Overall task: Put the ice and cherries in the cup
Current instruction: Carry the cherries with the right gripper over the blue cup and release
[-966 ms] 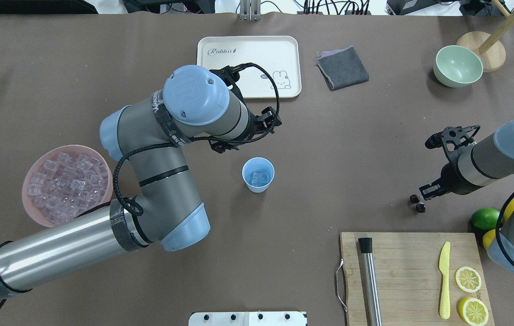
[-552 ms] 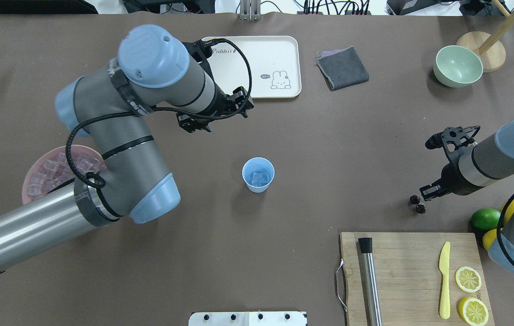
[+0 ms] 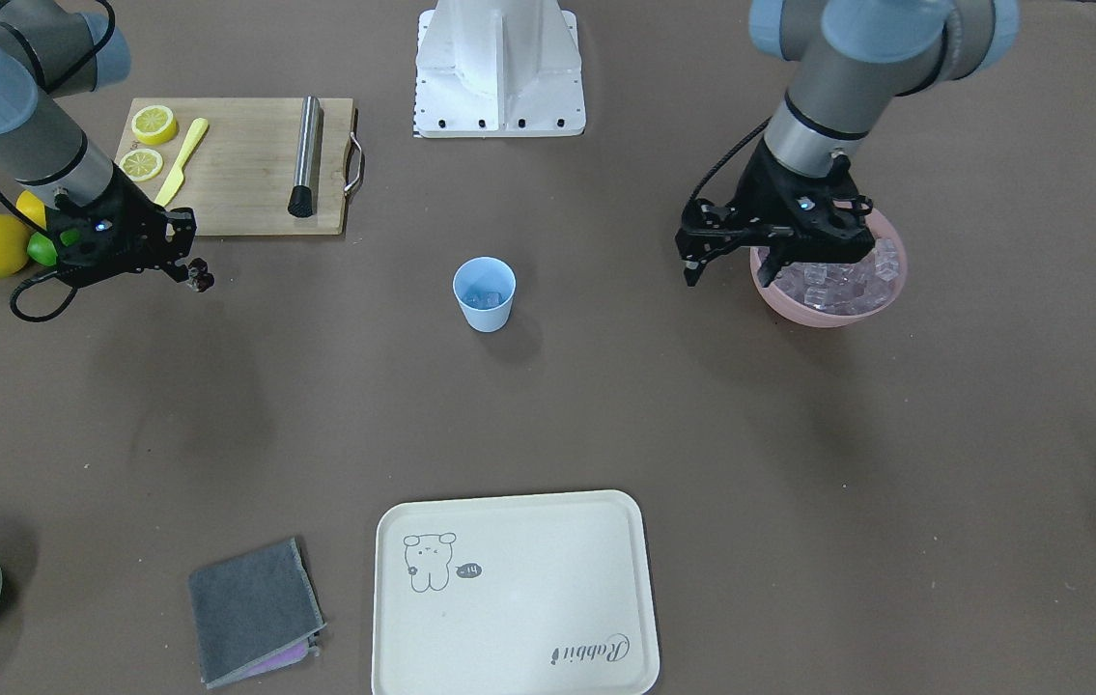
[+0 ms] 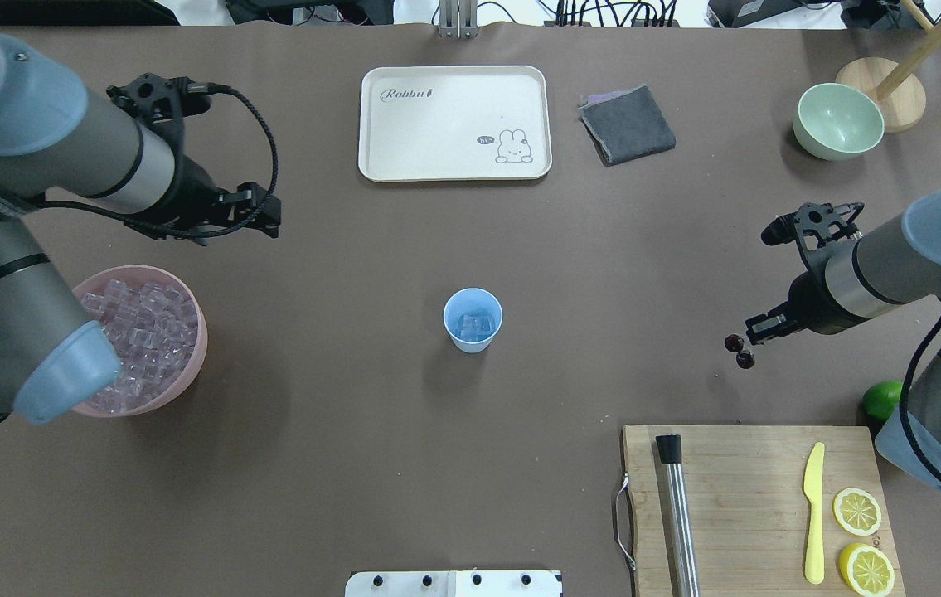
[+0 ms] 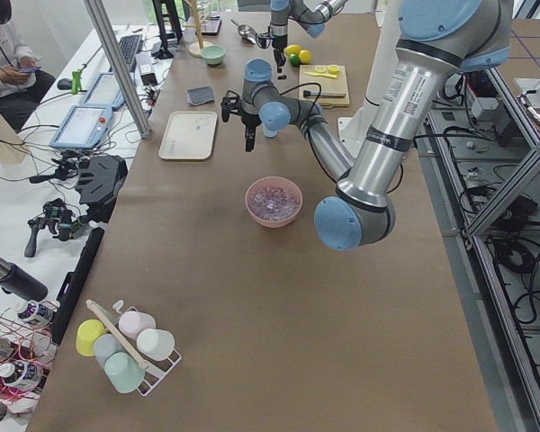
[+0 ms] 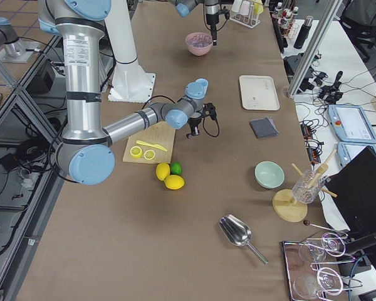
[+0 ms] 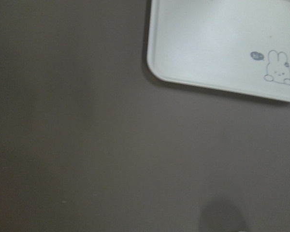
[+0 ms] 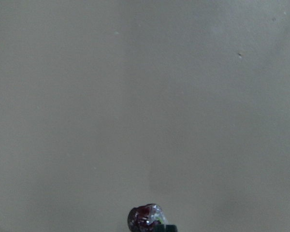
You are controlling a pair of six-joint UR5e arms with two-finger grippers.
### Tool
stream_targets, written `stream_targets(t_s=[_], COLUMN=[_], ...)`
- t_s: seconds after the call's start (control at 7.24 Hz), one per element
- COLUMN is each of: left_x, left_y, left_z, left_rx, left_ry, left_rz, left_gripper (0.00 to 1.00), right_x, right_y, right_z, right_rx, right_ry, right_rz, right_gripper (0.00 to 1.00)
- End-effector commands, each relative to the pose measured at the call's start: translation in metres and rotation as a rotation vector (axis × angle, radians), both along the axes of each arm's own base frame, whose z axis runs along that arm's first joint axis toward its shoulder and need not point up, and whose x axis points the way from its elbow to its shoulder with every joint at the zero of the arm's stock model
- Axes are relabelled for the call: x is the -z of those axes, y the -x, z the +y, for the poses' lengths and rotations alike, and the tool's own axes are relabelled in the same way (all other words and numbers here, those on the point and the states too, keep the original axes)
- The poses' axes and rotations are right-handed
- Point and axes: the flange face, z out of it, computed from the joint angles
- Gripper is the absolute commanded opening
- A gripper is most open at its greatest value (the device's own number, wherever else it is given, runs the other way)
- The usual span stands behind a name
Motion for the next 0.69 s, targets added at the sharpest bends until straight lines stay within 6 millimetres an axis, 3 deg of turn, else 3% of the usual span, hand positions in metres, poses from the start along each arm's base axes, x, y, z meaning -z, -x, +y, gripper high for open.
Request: stream_targets(t_s=[0.0, 0.28, 0.55], left_x=[-0.061, -0.117, -0.171], left_y=[0.047, 0.092, 0.127], left_z=[0.008, 0.01, 0.024], left_rx=[-0.056, -0.081, -0.111], left_ry=[-0.052, -0.072, -0.073], left_rz=[-0.091, -0.161, -0.161], left_gripper=[0.92, 0.92, 0.92], right_x=[0.095, 0.183, 0.243], right_y=[0.016, 0.042, 0.092], right_z=[-0.022, -0.036, -0.034], right_rx=[-0.038, -0.094, -0.126], right_ry=[0.021, 0.045, 0.024], right_rz=[-0.048, -0.131, -0.171], right_gripper=[0.0, 0.0, 0.0])
